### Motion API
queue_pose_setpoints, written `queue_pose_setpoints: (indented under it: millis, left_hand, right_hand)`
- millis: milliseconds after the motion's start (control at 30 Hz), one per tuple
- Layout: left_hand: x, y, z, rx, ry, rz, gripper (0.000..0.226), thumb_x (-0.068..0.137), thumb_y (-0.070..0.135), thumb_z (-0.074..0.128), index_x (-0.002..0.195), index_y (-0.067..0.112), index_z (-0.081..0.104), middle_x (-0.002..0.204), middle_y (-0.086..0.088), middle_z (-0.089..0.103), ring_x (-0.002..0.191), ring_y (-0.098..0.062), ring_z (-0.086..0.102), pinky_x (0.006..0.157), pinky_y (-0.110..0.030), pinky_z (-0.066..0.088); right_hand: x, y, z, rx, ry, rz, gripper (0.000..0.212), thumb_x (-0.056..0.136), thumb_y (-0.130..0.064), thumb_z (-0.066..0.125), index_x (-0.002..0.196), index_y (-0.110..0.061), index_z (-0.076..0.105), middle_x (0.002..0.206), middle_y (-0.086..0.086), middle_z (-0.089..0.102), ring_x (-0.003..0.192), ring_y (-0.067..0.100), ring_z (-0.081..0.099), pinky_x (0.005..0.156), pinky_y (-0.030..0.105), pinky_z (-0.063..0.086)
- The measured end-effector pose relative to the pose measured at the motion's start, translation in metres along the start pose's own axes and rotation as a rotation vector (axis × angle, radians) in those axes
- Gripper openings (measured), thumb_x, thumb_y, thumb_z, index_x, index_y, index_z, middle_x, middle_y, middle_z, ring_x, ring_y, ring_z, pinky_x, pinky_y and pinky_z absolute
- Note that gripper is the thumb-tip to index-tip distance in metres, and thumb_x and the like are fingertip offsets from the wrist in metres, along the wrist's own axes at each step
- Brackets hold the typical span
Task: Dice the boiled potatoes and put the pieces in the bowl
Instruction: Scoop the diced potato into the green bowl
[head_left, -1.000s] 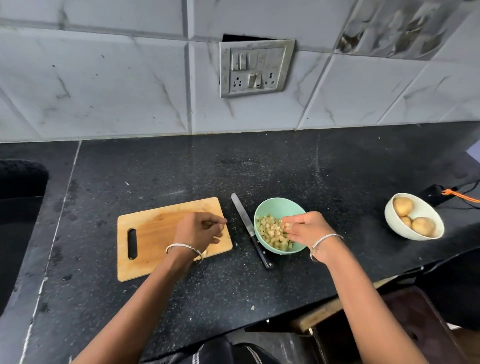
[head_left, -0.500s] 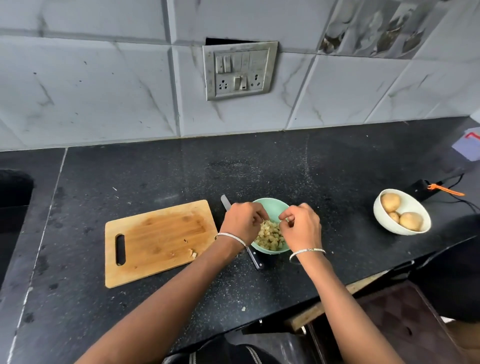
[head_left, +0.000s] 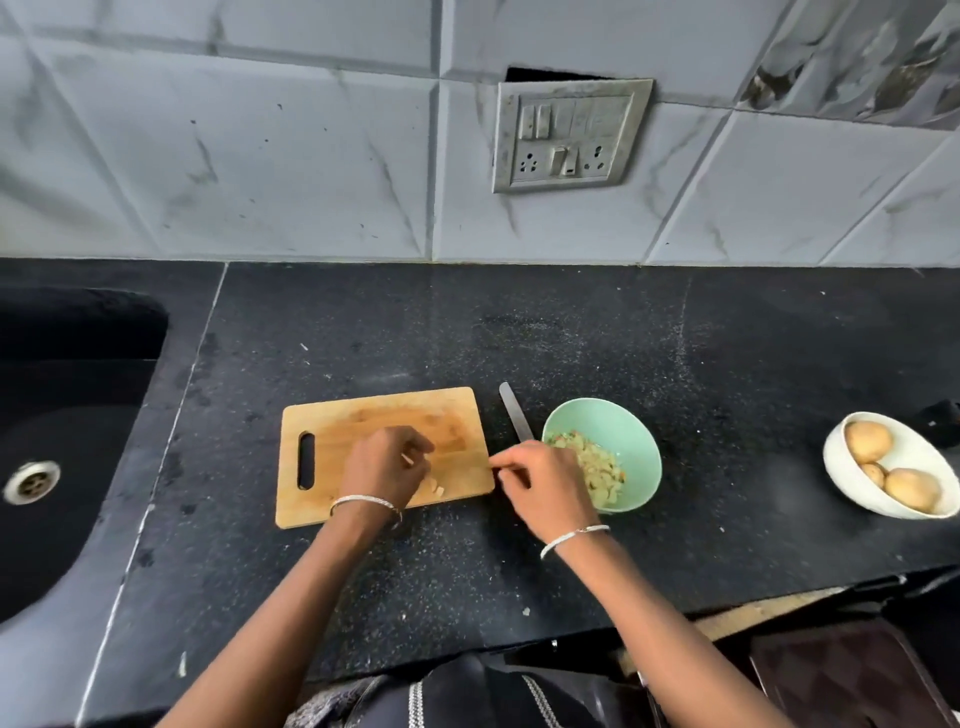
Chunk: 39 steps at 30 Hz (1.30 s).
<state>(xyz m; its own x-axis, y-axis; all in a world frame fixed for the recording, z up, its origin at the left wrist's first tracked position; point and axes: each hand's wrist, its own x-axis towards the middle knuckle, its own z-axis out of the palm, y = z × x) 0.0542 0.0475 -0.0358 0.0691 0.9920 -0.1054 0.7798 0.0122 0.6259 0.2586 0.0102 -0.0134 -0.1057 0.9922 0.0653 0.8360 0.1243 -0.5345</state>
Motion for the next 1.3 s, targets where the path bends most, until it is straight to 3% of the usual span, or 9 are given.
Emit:
queue_pose_setpoints:
  millis: [133,267,367,467,667,867,1100,1233,1300]
  left_hand:
    - [-0.012,-0.008,0.012,0.095,-0.096,0.031,0.036,0.071,0.031,0.083,0.104,0.026,0.07,0.097,0.006,0.068,0.081,-0.012,0.062,0.073,-0.026,0.051]
    - [-0.02,-0.005,0.03,0.24,-0.06,0.168,0.052,0.072,0.028,0.081,0.121,0.02,0.065,0.117,0.0,0.062,0.102,-0.024,0.059,0.087,-0.034,0.049]
    - [-0.031,0.0,0.037,0.373,-0.002,0.293,0.034,0.071,0.014,0.08,0.104,0.019,0.073,0.103,0.0,0.069,0.091,-0.024,0.061,0.075,-0.031,0.053]
    - [-0.038,-0.006,0.048,0.46,0.043,0.411,0.025,0.062,0.005,0.081,0.081,0.02,0.073,0.081,0.002,0.071,0.075,-0.021,0.062,0.059,-0.027,0.054]
    - [-0.045,-0.008,0.049,0.519,0.047,0.501,0.022,0.06,0.003,0.077,0.072,0.017,0.064,0.07,-0.001,0.064,0.069,-0.023,0.06,0.055,-0.029,0.05]
    - [-0.044,-0.009,0.048,0.42,0.004,0.344,0.026,0.063,-0.002,0.072,0.081,0.017,0.069,0.075,-0.001,0.067,0.072,-0.027,0.063,0.051,-0.033,0.052]
    - [-0.032,-0.002,0.038,0.214,0.057,0.143,0.031,0.083,0.002,0.065,0.109,0.018,0.072,0.095,-0.005,0.072,0.082,-0.03,0.068,0.065,-0.038,0.056]
    - [-0.025,0.0,0.037,0.337,-0.002,0.137,0.021,0.083,0.003,0.065,0.093,0.018,0.075,0.088,-0.002,0.068,0.076,-0.024,0.067,0.06,-0.032,0.051]
    - [-0.021,0.001,0.037,0.393,-0.048,0.117,0.016,0.081,0.001,0.065,0.081,0.016,0.072,0.08,-0.002,0.066,0.069,-0.023,0.065,0.058,-0.032,0.052]
  right_hand:
    - [0.007,0.0,0.037,-0.132,-0.14,-0.071,0.035,0.089,-0.003,0.058,0.123,-0.01,0.068,0.123,0.005,0.065,0.111,0.024,0.061,0.101,0.032,0.046]
    - [0.003,0.006,0.058,-0.199,-0.154,-0.121,0.033,0.096,-0.005,0.048,0.127,-0.001,0.06,0.134,0.012,0.058,0.124,0.025,0.052,0.107,0.027,0.038]
    - [-0.002,0.013,0.063,-0.263,-0.107,-0.181,0.023,0.087,-0.004,0.064,0.109,-0.004,0.071,0.118,0.008,0.068,0.104,0.023,0.06,0.095,0.025,0.046]
    - [-0.003,0.015,0.061,-0.302,-0.058,-0.245,0.027,0.058,-0.01,0.09,0.081,-0.015,0.077,0.09,-0.003,0.074,0.075,0.013,0.064,0.073,0.017,0.051]
    - [-0.008,0.024,0.061,-0.331,0.008,-0.289,0.033,0.05,-0.003,0.092,0.079,-0.011,0.078,0.082,-0.001,0.073,0.07,0.016,0.065,0.063,0.02,0.056]
    - [-0.015,0.024,0.053,-0.208,0.05,-0.218,0.035,0.055,0.007,0.084,0.082,-0.013,0.08,0.082,-0.003,0.074,0.074,0.016,0.066,0.065,0.022,0.055]
    - [-0.012,-0.005,-0.01,0.137,0.405,-0.063,0.021,0.073,0.0,0.081,0.087,-0.015,0.08,0.089,-0.006,0.076,0.081,0.002,0.071,0.078,0.014,0.054]
    - [-0.007,0.007,-0.05,0.216,0.497,0.15,0.015,0.078,-0.004,0.078,0.084,-0.017,0.081,0.084,-0.011,0.075,0.076,-0.001,0.068,0.074,0.001,0.044]
    - [-0.003,0.022,-0.061,0.146,0.348,0.255,0.017,0.081,-0.005,0.073,0.087,-0.019,0.081,0.087,-0.009,0.076,0.079,0.002,0.069,0.075,-0.001,0.04]
